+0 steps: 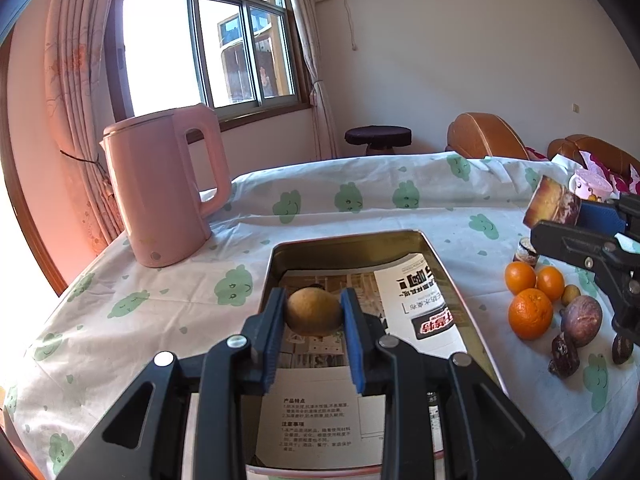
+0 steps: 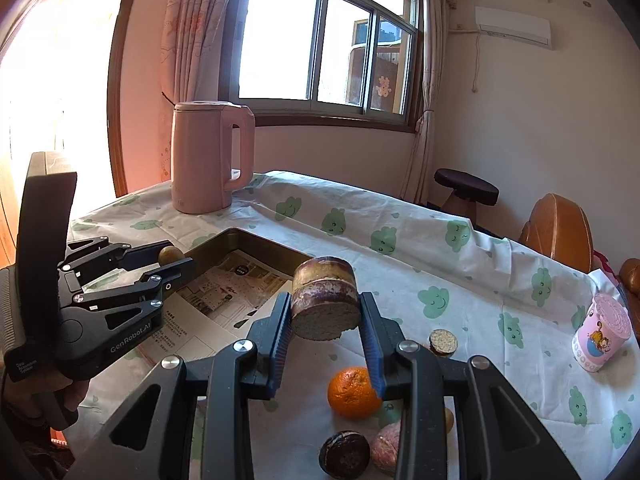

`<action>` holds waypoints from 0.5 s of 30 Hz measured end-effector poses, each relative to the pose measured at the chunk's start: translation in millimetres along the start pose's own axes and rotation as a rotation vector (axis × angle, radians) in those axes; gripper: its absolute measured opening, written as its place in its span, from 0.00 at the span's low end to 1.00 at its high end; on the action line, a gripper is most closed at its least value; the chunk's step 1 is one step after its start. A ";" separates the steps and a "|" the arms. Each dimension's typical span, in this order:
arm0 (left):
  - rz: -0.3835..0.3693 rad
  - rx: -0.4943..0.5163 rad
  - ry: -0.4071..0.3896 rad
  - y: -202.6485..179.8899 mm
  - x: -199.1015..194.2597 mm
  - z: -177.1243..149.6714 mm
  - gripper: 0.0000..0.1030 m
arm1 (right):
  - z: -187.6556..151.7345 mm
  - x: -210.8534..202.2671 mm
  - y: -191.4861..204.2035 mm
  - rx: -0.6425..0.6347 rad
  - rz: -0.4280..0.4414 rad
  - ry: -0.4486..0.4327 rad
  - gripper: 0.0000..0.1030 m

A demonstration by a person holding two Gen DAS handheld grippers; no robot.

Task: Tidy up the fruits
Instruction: 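Carry the kiwi and jar over the tin box and release both inside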

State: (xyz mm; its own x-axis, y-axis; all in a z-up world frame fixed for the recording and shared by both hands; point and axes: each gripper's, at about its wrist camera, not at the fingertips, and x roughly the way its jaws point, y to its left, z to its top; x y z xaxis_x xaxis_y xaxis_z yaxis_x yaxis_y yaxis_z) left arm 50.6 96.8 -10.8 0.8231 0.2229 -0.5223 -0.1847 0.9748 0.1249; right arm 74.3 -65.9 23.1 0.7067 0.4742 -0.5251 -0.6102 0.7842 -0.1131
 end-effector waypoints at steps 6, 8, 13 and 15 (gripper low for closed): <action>0.022 -0.005 0.014 13.5 10.4 4.7 0.28 | 12.8 22.9 12.0 -0.002 0.032 0.021 0.34; 0.026 -0.009 0.022 17.3 14.5 4.9 0.28 | 14.5 31.7 14.6 0.012 0.043 0.036 0.34; 0.033 -0.016 0.041 24.4 22.8 4.0 0.29 | 14.6 51.5 19.5 0.039 0.059 0.071 0.34; 0.027 -0.019 0.054 26.0 26.5 3.4 0.29 | 13.9 58.5 22.8 0.045 0.066 0.089 0.34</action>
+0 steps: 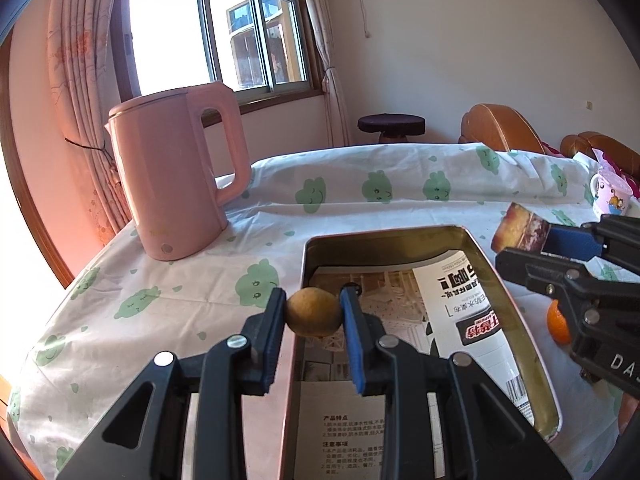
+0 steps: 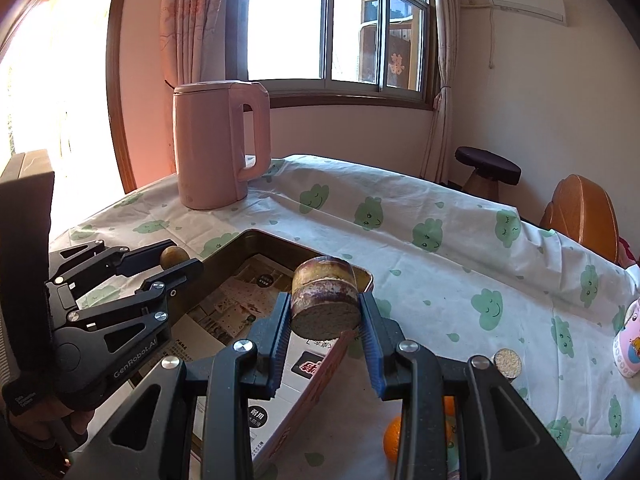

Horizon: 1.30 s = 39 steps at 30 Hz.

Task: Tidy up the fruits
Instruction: 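Carry the kiwi and jar over the tin box and release both inside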

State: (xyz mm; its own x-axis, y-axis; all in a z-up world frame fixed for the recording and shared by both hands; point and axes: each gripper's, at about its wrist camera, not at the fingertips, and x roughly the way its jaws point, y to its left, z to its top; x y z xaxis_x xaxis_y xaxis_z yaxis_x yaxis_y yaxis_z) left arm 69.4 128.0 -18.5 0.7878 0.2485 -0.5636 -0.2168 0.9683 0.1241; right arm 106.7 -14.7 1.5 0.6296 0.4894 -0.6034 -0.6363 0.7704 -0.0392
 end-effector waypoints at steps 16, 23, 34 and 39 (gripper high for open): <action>0.004 0.021 0.034 0.0 15.8 -2.7 0.29 | -9.9 36.7 12.6 0.051 0.030 0.083 0.34; -0.016 0.023 0.041 -1.9 19.6 -3.2 0.29 | -14.9 39.5 16.0 0.053 0.031 0.096 0.34; -0.022 0.021 0.051 -1.3 21.9 -4.1 0.31 | -17.2 42.5 24.9 0.021 0.013 0.093 0.35; -0.020 0.019 0.051 -0.8 22.2 -4.2 0.32 | -19.8 44.0 27.6 0.013 0.013 0.095 0.35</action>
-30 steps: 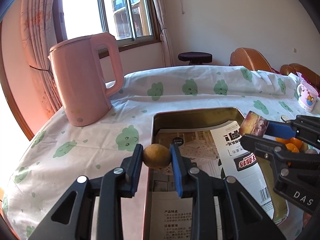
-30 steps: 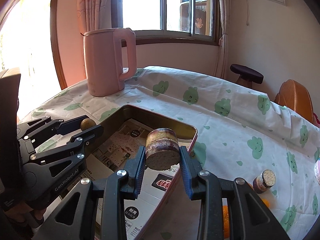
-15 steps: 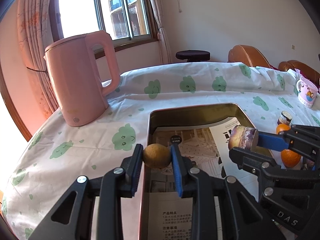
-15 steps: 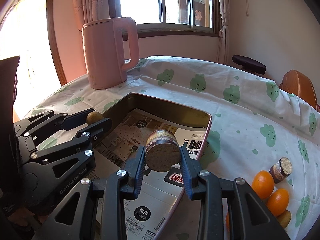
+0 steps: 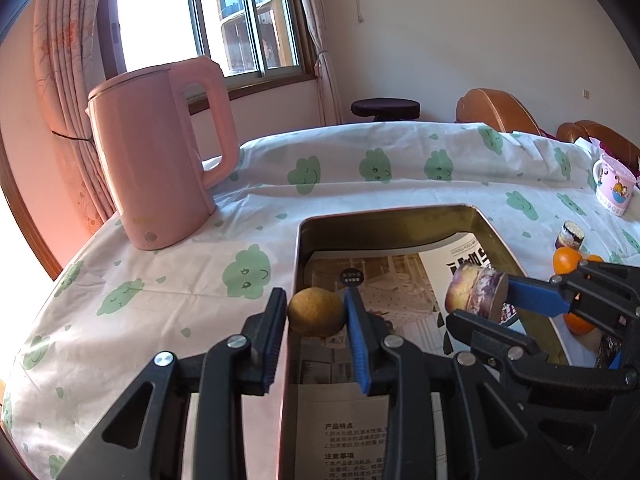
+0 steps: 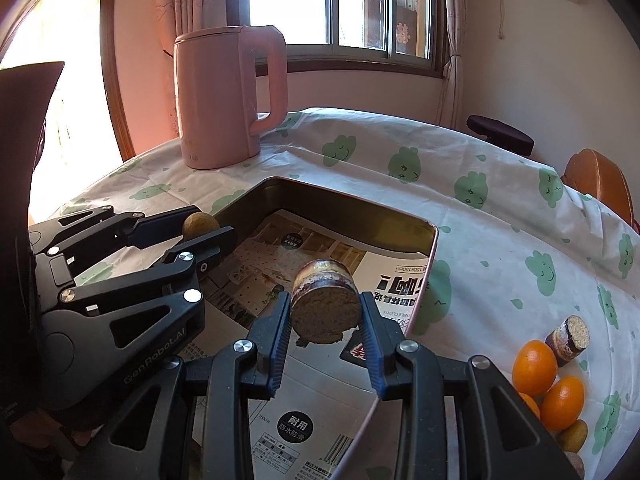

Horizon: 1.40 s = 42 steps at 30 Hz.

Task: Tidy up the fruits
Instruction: 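Carry the kiwi and jar over the tin box and release both inside, then move both open grippers back toward the remaining fruits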

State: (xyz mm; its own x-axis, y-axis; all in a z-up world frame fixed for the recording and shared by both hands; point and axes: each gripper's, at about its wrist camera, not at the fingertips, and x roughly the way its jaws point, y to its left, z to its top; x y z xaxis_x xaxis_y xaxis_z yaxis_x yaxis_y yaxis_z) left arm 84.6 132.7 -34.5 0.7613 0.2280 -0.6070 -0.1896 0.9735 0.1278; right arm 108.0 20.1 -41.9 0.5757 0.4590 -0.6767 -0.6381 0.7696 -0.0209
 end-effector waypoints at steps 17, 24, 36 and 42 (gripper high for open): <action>0.040 -0.038 -0.048 6.7 -8.4 -1.3 0.63 | -0.6 -4.7 -3.1 0.029 0.002 -0.021 0.37; 0.050 -0.059 -0.099 10.4 -17.9 -3.1 0.79 | -1.8 -14.8 -6.1 0.037 -0.016 -0.040 0.44; 0.070 -0.056 -0.129 5.3 -28.6 -6.4 0.96 | -9.7 -41.6 -7.1 0.023 -0.049 -0.081 0.65; 0.038 -0.066 -0.158 -5.3 -47.3 -9.7 0.96 | -17.1 -62.1 -12.2 0.022 -0.069 -0.098 0.67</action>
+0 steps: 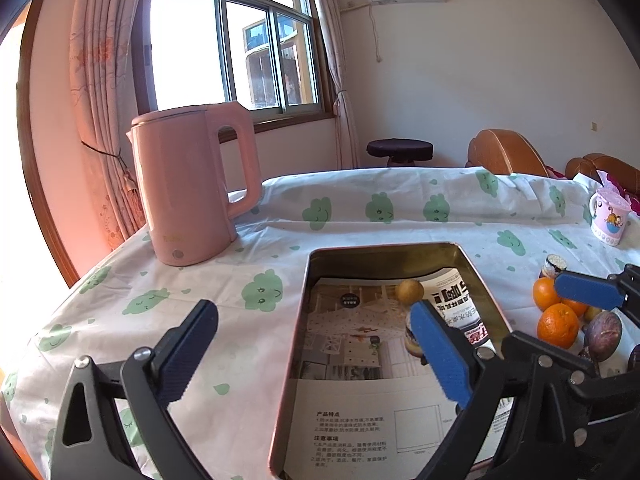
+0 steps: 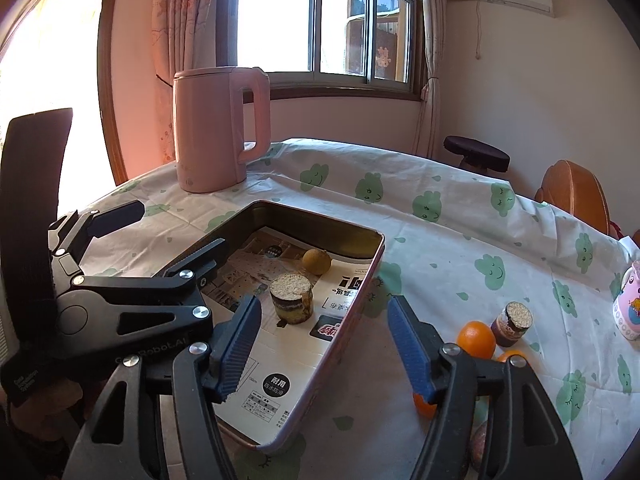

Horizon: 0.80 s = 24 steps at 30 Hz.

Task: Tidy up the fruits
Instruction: 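Move both open grippers back toward the remaining fruits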

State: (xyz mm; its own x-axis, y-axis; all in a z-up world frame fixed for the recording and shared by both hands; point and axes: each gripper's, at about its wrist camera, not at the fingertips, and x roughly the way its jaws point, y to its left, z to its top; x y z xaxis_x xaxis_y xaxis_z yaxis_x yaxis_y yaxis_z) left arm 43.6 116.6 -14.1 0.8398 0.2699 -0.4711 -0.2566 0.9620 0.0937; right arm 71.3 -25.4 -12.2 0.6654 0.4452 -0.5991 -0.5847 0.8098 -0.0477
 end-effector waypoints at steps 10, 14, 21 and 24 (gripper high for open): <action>-0.122 0.008 -0.020 -46.1 -36.3 -4.9 0.96 | -45.9 -61.2 -50.9 0.075 -0.116 -0.019 0.70; -0.193 0.061 -0.008 -80.7 -46.6 -9.2 0.96 | -77.4 -83.2 -89.4 0.168 -0.251 0.036 0.70; -0.283 0.142 0.023 -128.1 -56.1 -15.9 0.96 | -110.7 -94.7 -133.1 0.284 -0.310 0.091 0.70; -0.307 0.178 0.053 -142.7 -54.4 -21.1 0.89 | -114.9 -93.1 -137.0 0.294 -0.278 0.104 0.66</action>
State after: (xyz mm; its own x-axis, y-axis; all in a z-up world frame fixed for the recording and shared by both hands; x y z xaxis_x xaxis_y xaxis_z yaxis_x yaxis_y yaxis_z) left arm 24.4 -36.2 -20.3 0.8375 -0.0306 -0.5455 0.0947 0.9915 0.0897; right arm 36.1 -221.7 -41.7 0.7203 0.1657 -0.6736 -0.2223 0.9750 0.0021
